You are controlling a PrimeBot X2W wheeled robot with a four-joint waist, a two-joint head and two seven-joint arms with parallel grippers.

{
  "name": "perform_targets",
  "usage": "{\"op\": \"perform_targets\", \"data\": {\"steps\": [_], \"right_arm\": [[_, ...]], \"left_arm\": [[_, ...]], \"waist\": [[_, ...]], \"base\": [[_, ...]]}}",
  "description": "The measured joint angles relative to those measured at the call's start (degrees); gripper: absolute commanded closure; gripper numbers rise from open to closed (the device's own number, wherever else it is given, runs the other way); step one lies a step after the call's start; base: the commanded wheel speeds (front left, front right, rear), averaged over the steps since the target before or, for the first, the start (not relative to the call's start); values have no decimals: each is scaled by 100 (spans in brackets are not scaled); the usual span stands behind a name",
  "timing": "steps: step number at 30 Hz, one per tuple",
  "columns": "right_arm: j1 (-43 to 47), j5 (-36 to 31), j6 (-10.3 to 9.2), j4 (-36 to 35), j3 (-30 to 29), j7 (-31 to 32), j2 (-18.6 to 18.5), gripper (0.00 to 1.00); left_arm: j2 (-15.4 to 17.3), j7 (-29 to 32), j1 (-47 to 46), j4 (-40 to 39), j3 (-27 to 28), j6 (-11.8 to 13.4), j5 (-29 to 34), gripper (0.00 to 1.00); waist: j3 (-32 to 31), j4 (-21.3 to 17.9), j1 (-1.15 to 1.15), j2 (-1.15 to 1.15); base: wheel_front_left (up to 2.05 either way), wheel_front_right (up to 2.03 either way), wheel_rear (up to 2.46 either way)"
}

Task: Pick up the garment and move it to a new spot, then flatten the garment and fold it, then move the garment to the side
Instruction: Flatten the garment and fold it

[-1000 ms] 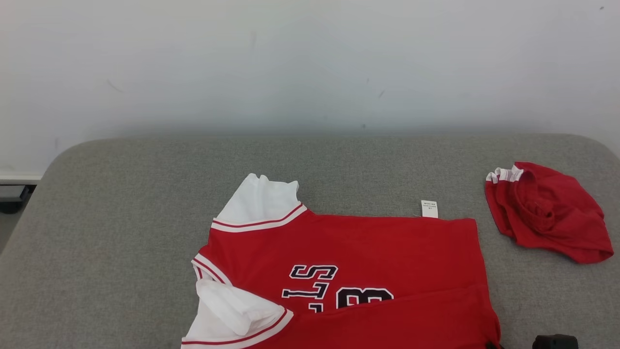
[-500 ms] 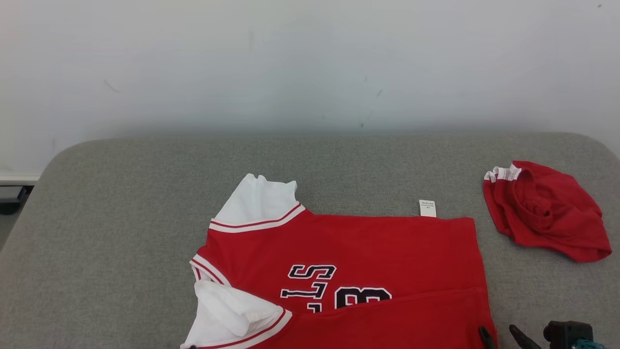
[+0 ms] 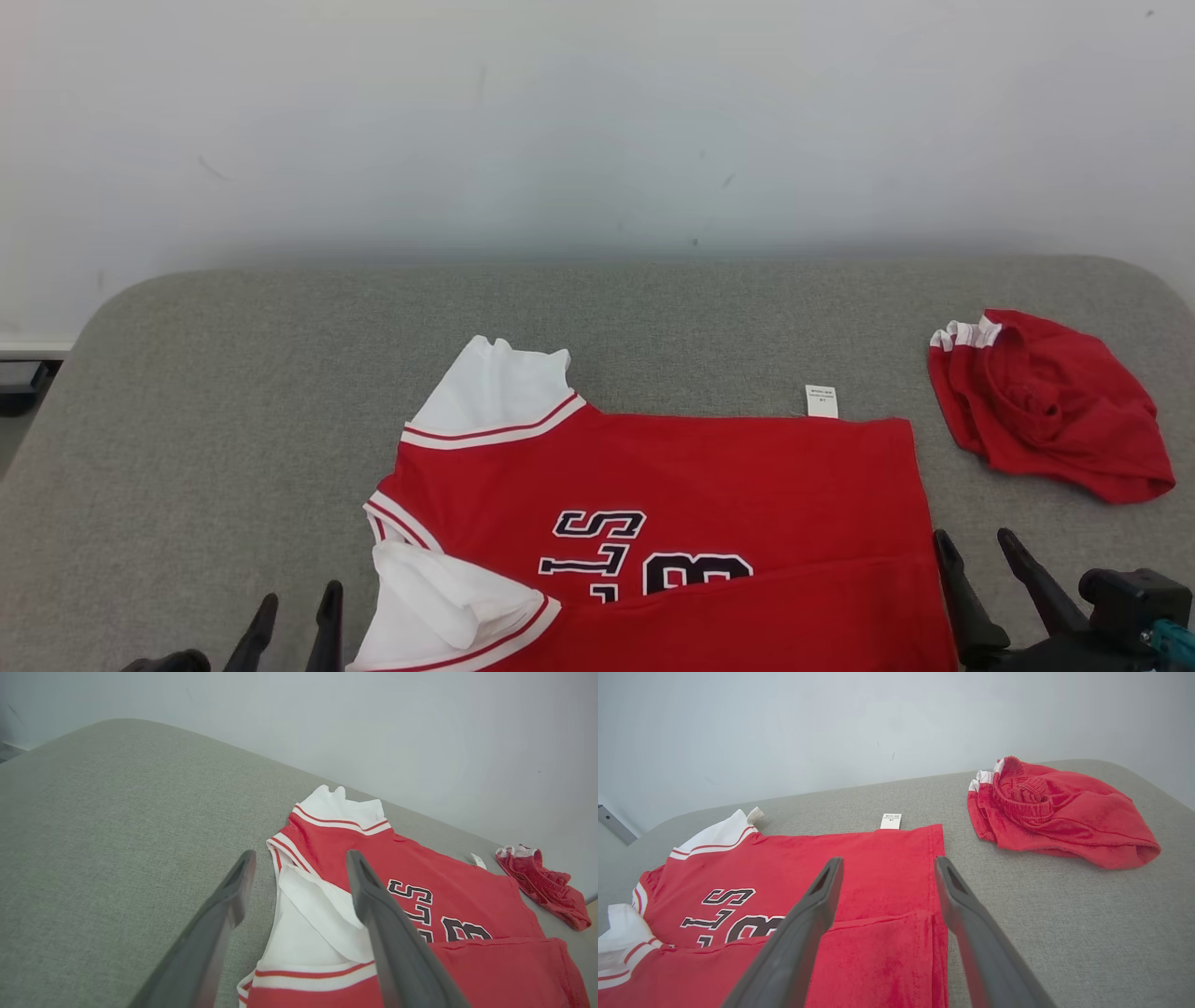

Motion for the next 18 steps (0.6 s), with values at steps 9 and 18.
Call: {"op": "perform_targets", "data": {"steps": [9, 18], "right_arm": [[5, -458, -298, -272, 12, -454, 151, 0], [221, -536, -390, -346, -170, -635, 83, 0]], "left_arm": [[-4, -312, 13, -87, 176, 178, 508, 0], [-49, -408, 36, -141, 353, 226, 704, 0]], "waist": [[31, -129, 0, 0], [64, -138, 0, 0]], "base": [[0, 0, 0], [0, 0, 0]]}}
